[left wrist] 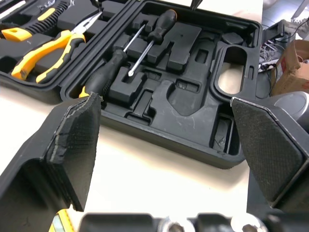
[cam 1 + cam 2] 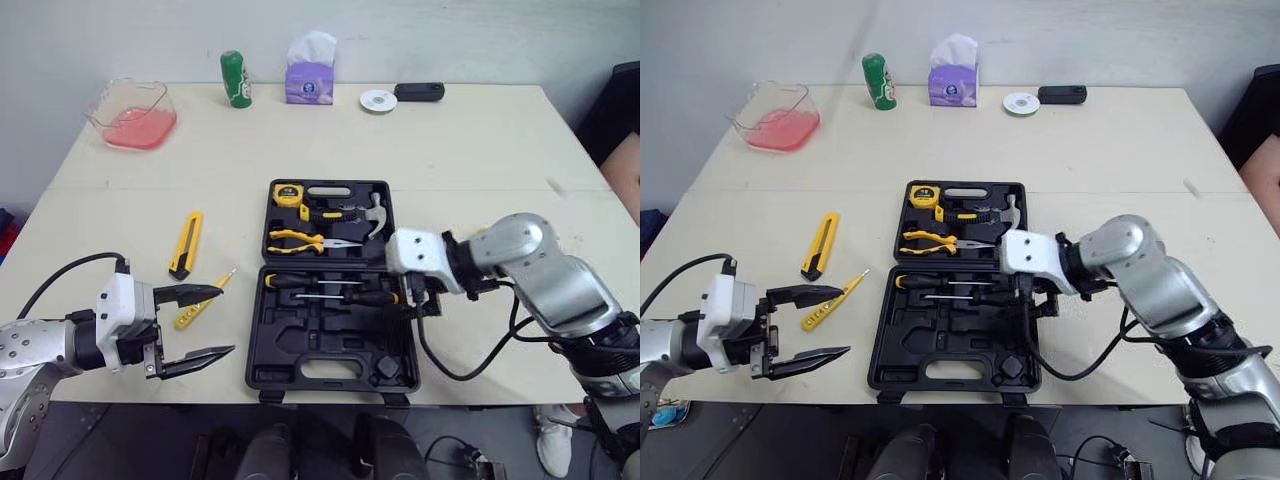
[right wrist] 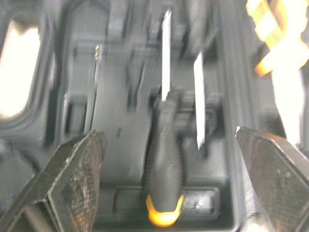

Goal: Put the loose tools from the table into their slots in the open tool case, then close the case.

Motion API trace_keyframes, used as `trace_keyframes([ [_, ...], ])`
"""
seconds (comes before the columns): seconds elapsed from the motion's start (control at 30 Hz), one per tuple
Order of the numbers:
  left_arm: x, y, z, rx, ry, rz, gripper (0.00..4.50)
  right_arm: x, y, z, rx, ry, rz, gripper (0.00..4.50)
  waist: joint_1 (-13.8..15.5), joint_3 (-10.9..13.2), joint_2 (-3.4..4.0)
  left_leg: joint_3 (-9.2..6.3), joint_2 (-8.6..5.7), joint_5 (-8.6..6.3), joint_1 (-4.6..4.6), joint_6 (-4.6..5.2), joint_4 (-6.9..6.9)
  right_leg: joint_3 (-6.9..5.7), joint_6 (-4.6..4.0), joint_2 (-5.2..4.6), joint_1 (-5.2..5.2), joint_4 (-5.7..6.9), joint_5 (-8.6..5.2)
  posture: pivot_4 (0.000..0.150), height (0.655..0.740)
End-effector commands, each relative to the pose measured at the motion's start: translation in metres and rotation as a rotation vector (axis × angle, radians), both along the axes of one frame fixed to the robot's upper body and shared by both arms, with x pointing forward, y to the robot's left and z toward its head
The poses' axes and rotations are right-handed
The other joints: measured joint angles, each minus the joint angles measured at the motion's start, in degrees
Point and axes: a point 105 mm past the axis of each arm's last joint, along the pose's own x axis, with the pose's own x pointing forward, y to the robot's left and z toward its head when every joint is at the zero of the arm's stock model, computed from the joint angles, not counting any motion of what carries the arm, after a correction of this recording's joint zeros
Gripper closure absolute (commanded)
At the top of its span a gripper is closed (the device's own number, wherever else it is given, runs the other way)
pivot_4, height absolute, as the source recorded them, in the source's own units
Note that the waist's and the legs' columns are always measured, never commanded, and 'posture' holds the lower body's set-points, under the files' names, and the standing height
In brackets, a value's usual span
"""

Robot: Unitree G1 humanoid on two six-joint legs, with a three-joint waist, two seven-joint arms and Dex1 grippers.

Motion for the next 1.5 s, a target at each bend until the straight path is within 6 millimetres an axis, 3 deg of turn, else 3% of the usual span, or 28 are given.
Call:
trace_keyframes([
  [0.03,-0.001,-0.003,0.010,-0.016,-0.046,-0.015,0.00,-0.009,0.008,0.008,0.178,-0.021,0.093,0.30,-0.01,0.00,-0.01,0.00,0.01,0.00,0.01,0.00,0.00,0.00,0.00,0.02,0.01,-0.01,0.00,0.150,0.7400],
  [0.1,0.000,-0.005,0.011,-0.015,-0.051,-0.021,0.00,-0.007,0.011,-0.002,0.209,-0.021,0.092,0.85,-0.14,-0.01,-0.01,0.03,0.01,0.00,0.02,0.00,0.00,0.02,0.00,0.03,0.01,0.01,0.00,0.150,0.7400],
  [0.33,0.002,-0.004,0.012,-0.009,-0.057,-0.024,0.00,0.002,0.027,-0.017,0.276,-0.023,0.111,4.24,-0.13,-0.01,-0.02,0.07,0.00,0.01,0.07,0.00,0.00,0.04,0.00,0.05,0.00,0.07,0.00,0.150,0.7400],
  [0.37,0.002,-0.005,0.012,-0.008,-0.058,-0.026,0.00,0.004,0.029,-0.019,0.283,-0.027,0.108,4.43,-0.13,-0.01,-0.02,0.06,0.00,0.02,0.07,-0.01,0.00,0.04,0.00,0.05,0.00,0.07,0.00,0.150,0.7400],
  [1.03,0.002,-0.007,0.010,-0.007,-0.056,-0.012,0.00,0.026,0.020,-0.066,0.174,0.065,0.013,4.43,-0.16,-0.02,-0.02,0.06,0.00,0.02,0.15,0.00,0.00,0.05,0.00,0.03,0.08,0.08,0.00,0.150,0.7400],
  [1.33,0.001,-0.008,0.008,-0.003,-0.050,-0.006,0.00,0.023,0.021,-0.097,0.040,0.151,-0.051,4.43,-0.51,-0.16,-0.15,0.06,0.04,0.00,0.42,-0.06,0.00,0.12,-0.06,-0.01,0.25,0.17,-0.03,0.150,0.7400],
  [1.5,0.002,-0.007,0.008,0.003,-0.048,-0.002,0.00,0.021,0.028,-0.099,0.029,0.166,-0.070,4.43,-1.31,-0.55,-0.49,0.01,0.11,-0.02,0.49,-0.16,0.00,0.11,-0.16,-0.02,0.29,0.26,-0.08,0.150,0.7400],
])
